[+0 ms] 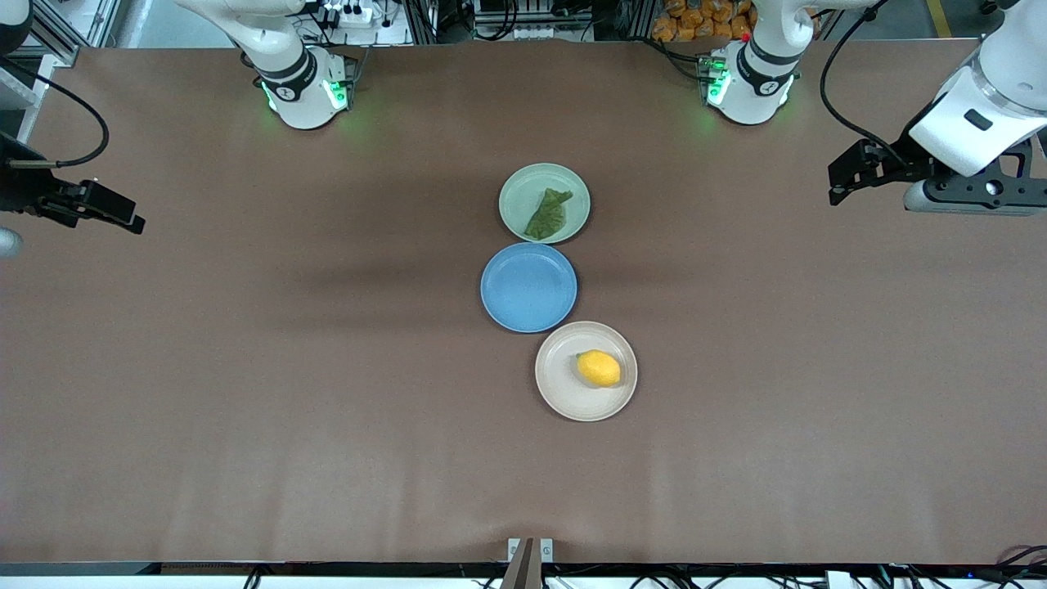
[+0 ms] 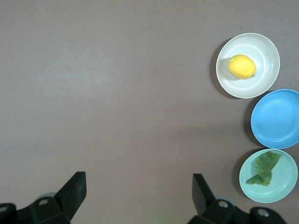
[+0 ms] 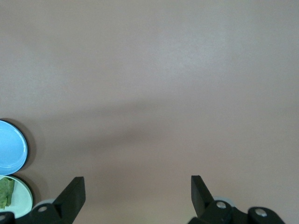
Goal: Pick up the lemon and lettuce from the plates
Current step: 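Move the left gripper down over the lemon on the cream plate, then close the left gripper on the lemon while the right gripper approaches the lettuce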
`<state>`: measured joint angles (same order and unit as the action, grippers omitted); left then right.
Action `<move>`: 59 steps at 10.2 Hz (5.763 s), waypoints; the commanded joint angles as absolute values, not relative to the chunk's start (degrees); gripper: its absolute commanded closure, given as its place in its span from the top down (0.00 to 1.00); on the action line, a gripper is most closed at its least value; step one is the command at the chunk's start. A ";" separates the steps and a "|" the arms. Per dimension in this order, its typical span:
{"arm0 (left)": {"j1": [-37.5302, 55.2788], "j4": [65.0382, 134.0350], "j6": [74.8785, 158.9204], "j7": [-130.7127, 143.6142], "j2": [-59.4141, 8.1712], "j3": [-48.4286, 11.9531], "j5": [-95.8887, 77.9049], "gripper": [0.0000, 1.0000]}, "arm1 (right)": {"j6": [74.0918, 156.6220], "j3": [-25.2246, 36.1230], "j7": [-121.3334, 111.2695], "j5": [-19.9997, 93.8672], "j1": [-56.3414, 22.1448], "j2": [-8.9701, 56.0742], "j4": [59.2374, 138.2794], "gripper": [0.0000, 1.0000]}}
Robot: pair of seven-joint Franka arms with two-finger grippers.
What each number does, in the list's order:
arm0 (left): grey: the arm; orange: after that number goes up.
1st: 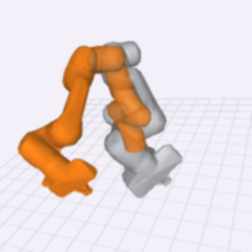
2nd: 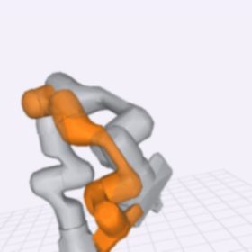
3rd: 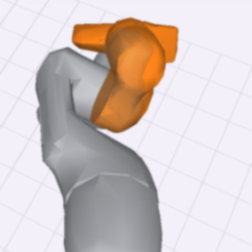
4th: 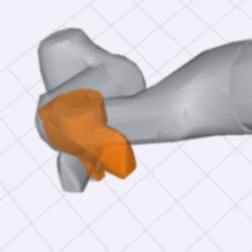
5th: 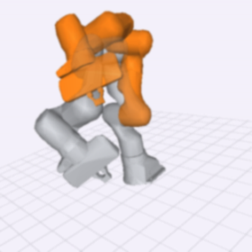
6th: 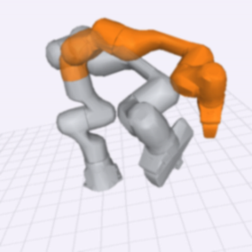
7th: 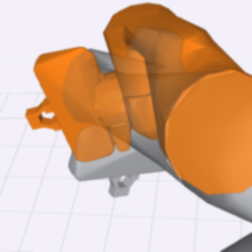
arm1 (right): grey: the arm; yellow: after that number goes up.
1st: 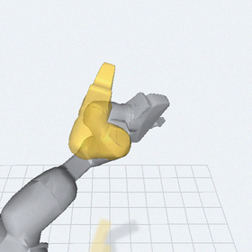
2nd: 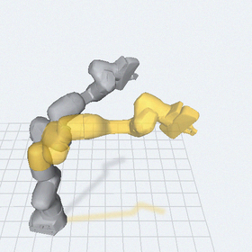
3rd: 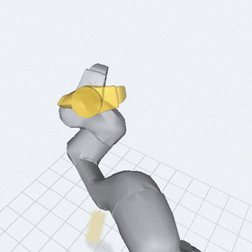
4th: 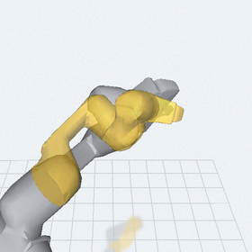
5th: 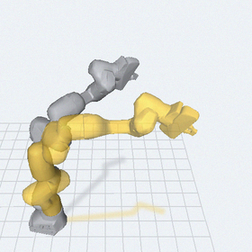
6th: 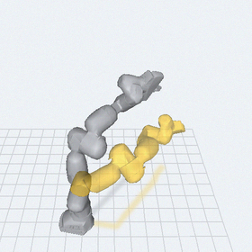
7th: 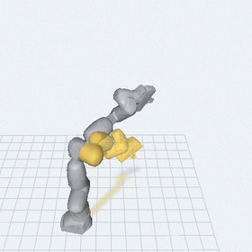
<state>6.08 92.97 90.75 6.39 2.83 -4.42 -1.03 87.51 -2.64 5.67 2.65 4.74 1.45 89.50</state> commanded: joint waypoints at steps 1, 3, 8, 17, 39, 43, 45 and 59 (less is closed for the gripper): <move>5.98 91.49 89.74 3.79 2.55 -4.31 0.09 1.00 | 86.49 -3.16 5.19 2.20 5.27 2.11 88.07 1.00; 6.06 90.97 89.74 3.87 2.20 -4.31 0.00 1.00 | 86.48 -3.16 5.19 2.20 5.27 2.11 88.07 1.00; 7.11 90.62 89.74 4.92 -1.74 -4.66 0.44 1.00 | 85.78 -3.16 5.19 2.28 5.27 2.11 88.07 1.00; 12.29 88.59 96.65 15.90 -17.21 -5.54 0.09 1.00 | 85.78 -3.16 5.19 2.29 5.36 2.11 88.07 1.00; 24.61 82.35 136.58 78.92 -41.30 -5.10 0.09 1.00 | 69.53 -3.60 6.06 10.10 0.89 2.02 88.24 1.00; 24.87 82.35 139.99 80.94 -44.64 -5.10 -0.18 1.00 | 67.33 -3.52 6.06 10.11 -7.01 2.20 89.64 1.00; 25.49 82.44 140.10 82.88 -45.61 -5.10 0.09 1.00 | 66.89 -3.52 6.06 10.19 -10.97 3.42 89.74 1.00; 27.60 82.71 142.65 85.69 -48.43 -4.13 8.61 0.00 | 91.14 -3.52 19.33 12.74 -31.11 13.01 93.34 1.00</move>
<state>27.07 83.58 142.20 83.56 -48.25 -4.82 6.90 90.47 -3.98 17.77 11.98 -30.53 13.85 92.46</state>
